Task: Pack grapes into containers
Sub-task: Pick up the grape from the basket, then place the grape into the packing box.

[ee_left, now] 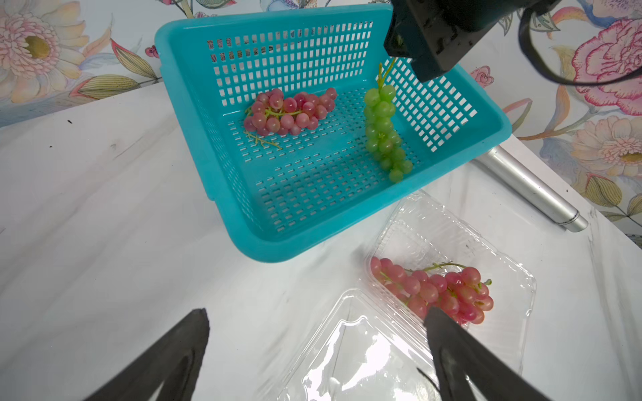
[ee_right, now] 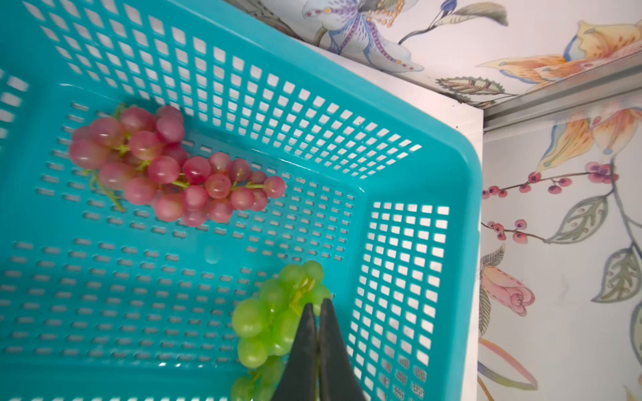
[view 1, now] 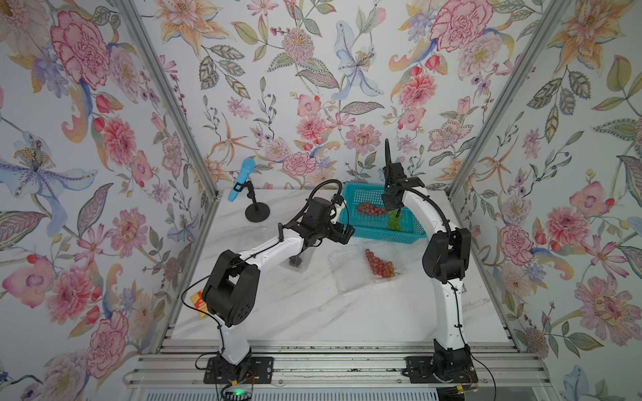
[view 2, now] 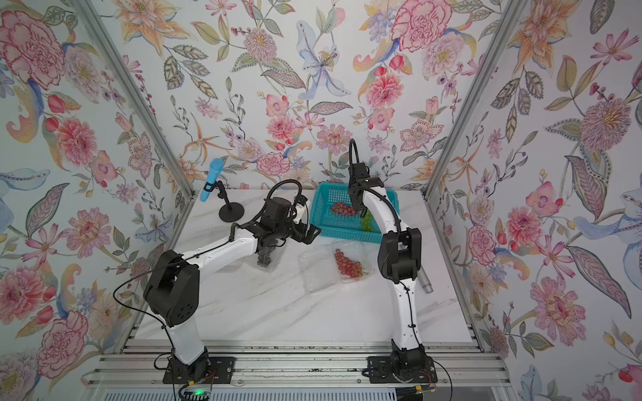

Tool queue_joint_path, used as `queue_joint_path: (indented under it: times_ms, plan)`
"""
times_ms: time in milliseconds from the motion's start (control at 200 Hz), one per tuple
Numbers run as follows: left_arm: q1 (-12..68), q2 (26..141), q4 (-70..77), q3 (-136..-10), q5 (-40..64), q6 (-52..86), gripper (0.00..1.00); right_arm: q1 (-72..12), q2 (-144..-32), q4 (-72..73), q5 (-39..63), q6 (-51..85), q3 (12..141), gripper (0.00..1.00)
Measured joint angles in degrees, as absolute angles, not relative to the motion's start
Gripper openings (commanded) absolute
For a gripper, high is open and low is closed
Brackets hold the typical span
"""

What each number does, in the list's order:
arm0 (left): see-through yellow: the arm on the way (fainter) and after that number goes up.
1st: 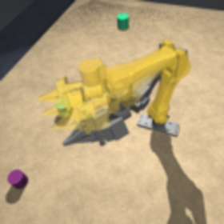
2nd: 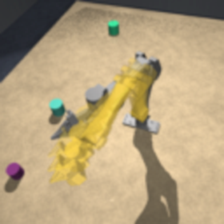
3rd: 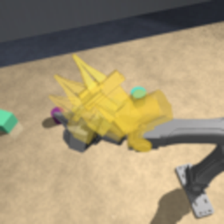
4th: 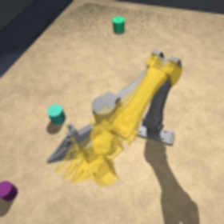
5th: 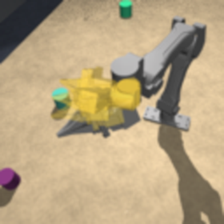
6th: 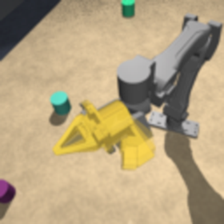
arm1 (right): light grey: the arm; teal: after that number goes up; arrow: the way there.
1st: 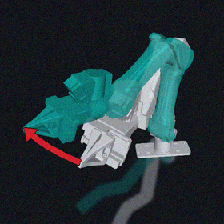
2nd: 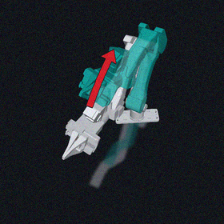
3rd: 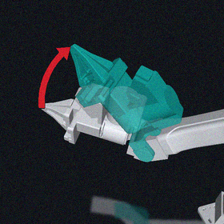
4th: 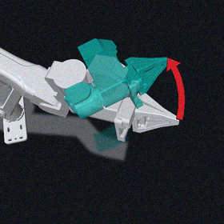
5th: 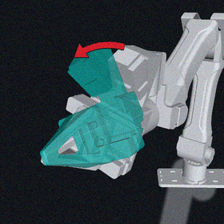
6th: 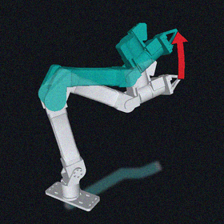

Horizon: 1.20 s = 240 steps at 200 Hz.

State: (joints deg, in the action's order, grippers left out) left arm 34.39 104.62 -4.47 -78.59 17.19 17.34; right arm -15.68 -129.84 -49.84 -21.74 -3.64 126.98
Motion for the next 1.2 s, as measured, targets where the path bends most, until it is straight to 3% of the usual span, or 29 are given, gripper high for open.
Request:
queue_joint_path:
  times_ms: [595,906,1201]
  plan:
    - [34.4,90.1,2.3,-64.4,17.6,17.4,1.00,-26.3,-104.0,-51.0,-19.1,2.9,113.5,0.00]
    - [36.4,83.9,6.2,-56.9,17.4,17.4,1.00,-32.1,-92.0,-50.6,-20.2,7.2,95.8,0.00]
    - [40.4,81.9,10.8,-51.9,16.1,19.1,1.00,-32.6,-87.8,-48.2,-19.5,10.6,81.5,0.00]
